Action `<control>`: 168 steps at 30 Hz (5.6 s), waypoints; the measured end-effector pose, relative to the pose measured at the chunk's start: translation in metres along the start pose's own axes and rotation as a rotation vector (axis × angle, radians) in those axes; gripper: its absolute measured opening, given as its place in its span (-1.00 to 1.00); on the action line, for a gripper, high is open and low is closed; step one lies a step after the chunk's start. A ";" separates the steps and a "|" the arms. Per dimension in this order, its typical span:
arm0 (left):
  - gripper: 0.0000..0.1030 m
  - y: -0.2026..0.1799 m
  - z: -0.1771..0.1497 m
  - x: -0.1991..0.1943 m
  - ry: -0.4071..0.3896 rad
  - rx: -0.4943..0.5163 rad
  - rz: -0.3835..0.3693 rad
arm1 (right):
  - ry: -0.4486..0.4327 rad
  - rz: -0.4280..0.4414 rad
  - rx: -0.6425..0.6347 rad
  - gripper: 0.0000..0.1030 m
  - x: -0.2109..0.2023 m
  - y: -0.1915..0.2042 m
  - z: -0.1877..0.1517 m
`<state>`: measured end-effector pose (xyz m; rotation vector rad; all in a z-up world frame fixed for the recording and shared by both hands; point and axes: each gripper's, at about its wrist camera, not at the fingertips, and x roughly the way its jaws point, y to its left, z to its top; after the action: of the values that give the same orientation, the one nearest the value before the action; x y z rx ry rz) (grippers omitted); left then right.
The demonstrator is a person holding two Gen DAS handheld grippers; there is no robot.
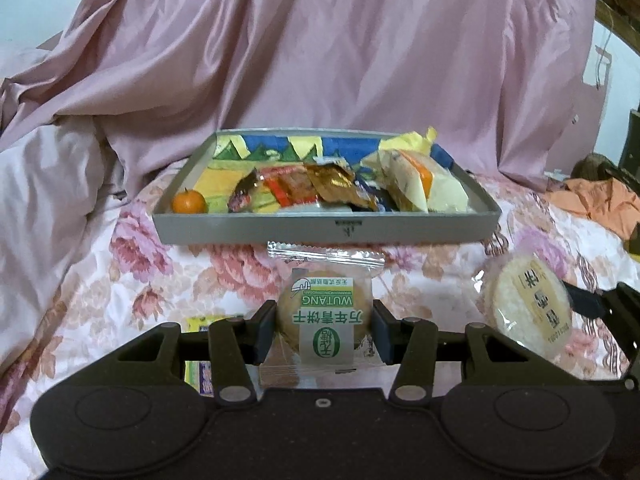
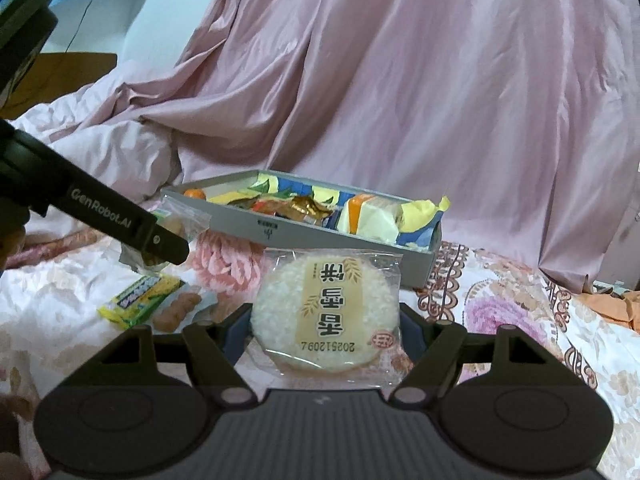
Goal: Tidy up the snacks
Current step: 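Lift the pastry and rice cake and carry both over the grey box, then lower both snacks into the box and open both tools, then lift both open tools out of the box toward the remaining snacks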
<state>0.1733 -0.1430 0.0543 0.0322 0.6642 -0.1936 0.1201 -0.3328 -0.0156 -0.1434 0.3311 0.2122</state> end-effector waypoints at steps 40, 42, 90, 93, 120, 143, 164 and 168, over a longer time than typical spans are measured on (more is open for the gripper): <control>-0.01 0.090 0.095 0.103 -0.099 -0.114 0.054 | -0.128 0.047 0.025 0.51 0.152 0.015 0.096; -0.01 0.092 0.095 0.107 -0.098 -0.121 0.055 | -0.120 0.048 0.024 0.51 0.156 0.016 0.097; 0.61 0.094 0.091 0.111 -0.088 -0.200 0.054 | -0.113 0.016 -0.060 0.89 0.166 0.022 0.099; 0.71 0.095 0.094 0.101 -0.101 -0.206 0.059 | -0.124 0.010 -0.051 0.93 0.159 0.018 0.101; 0.99 0.104 0.042 -0.019 -0.215 -0.249 0.116 | -0.209 -0.088 0.158 0.99 0.025 0.007 0.092; 0.99 0.116 -0.069 -0.082 -0.113 -0.248 0.096 | -0.032 -0.123 0.165 0.99 -0.057 0.075 0.027; 0.99 0.139 -0.094 -0.062 0.020 -0.231 0.168 | 0.128 -0.088 0.141 0.99 -0.038 0.116 -0.004; 0.99 0.140 -0.095 -0.054 0.035 -0.210 0.186 | 0.144 -0.082 0.142 0.99 -0.031 0.116 -0.007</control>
<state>0.1003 0.0123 0.0077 -0.1036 0.7096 0.0566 0.0625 -0.2279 -0.0236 -0.0314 0.4809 0.0969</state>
